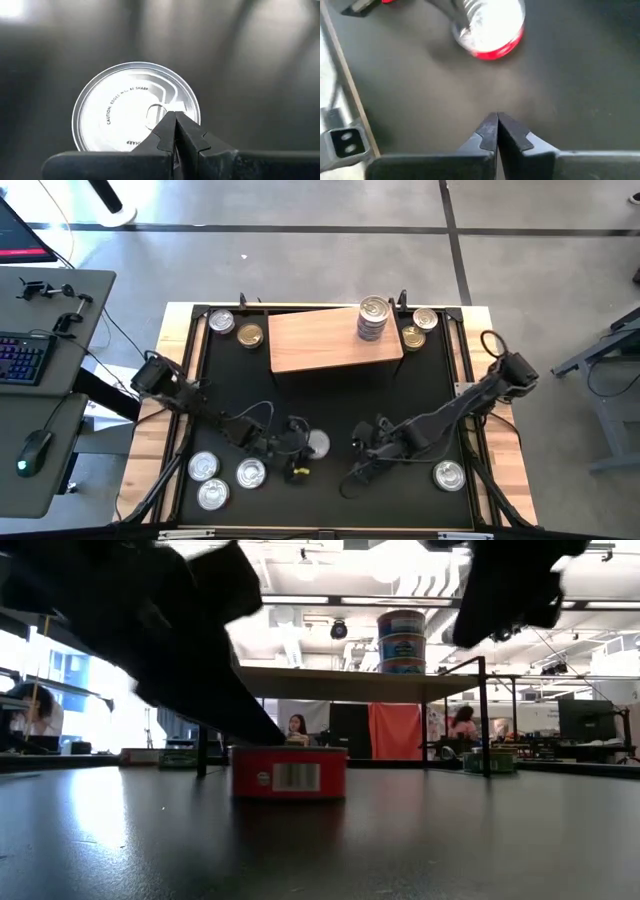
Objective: Stack canned seafood by type on shelf
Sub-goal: Put the red tuna can on the shelf
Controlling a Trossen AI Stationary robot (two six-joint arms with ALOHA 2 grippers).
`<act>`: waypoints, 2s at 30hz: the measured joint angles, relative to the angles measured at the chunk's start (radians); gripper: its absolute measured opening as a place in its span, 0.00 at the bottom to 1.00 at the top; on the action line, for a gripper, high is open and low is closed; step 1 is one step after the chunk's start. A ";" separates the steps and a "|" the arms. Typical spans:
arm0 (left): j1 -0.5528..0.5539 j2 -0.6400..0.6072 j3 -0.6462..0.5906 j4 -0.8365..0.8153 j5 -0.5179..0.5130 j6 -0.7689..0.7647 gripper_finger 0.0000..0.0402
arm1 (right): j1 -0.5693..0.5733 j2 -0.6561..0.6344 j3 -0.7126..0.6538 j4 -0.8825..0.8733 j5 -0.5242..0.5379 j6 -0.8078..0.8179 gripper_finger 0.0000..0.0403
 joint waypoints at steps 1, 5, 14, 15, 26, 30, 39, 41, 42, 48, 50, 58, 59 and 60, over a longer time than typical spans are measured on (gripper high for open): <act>-0.007 0.000 0.002 0.017 0.000 0.004 0.00 | 0.006 -0.009 0.000 -0.009 0.004 0.005 0.00; -0.022 -0.001 0.055 0.018 -0.011 0.036 0.00 | 0.008 -0.018 0.000 -0.009 0.008 0.009 0.00; -0.050 -0.144 0.130 -0.389 -0.019 0.095 0.00 | -0.047 0.069 -0.040 0.185 -0.110 -0.049 0.00; -0.061 -0.160 0.128 -0.469 -0.020 0.081 0.00 | -0.058 0.086 -0.047 0.215 -0.120 -0.051 0.00; -0.097 -0.083 0.098 -0.408 0.043 0.047 0.00 | -0.136 0.222 -0.059 0.287 -0.190 -0.027 0.00; -0.058 0.000 0.118 -0.359 0.060 0.043 0.00 | -0.137 0.244 -0.059 0.352 -0.208 -0.025 0.00; -0.019 0.030 0.148 -0.356 0.084 0.058 0.00 | -0.129 0.261 -0.055 0.370 -0.123 0.027 0.00; -0.013 0.030 0.148 -0.359 0.094 0.058 0.00 | -0.129 0.261 -0.040 0.347 -0.108 0.017 0.00; -0.011 0.029 0.148 -0.365 0.099 0.058 0.00 | -0.129 0.261 -0.031 0.333 -0.108 0.012 0.00; -0.016 -0.066 0.149 -0.494 0.015 0.018 0.00 | -0.128 0.261 0.034 0.155 -0.093 -0.028 0.00; -0.016 -0.110 0.150 -0.555 -0.024 0.032 0.00 | -0.130 0.260 0.045 0.126 -0.101 -0.040 0.00; 0.001 -0.130 0.148 -0.514 -0.057 0.098 0.00 | -0.159 0.260 0.047 0.126 -0.083 -0.049 0.00; 0.006 -0.118 0.148 -0.485 -0.054 0.100 0.00 | -0.164 0.260 0.047 0.127 -0.084 -0.052 0.00; 0.008 -0.106 0.148 -0.463 -0.046 0.101 0.00 | -0.168 0.260 0.047 0.130 -0.083 -0.052 0.00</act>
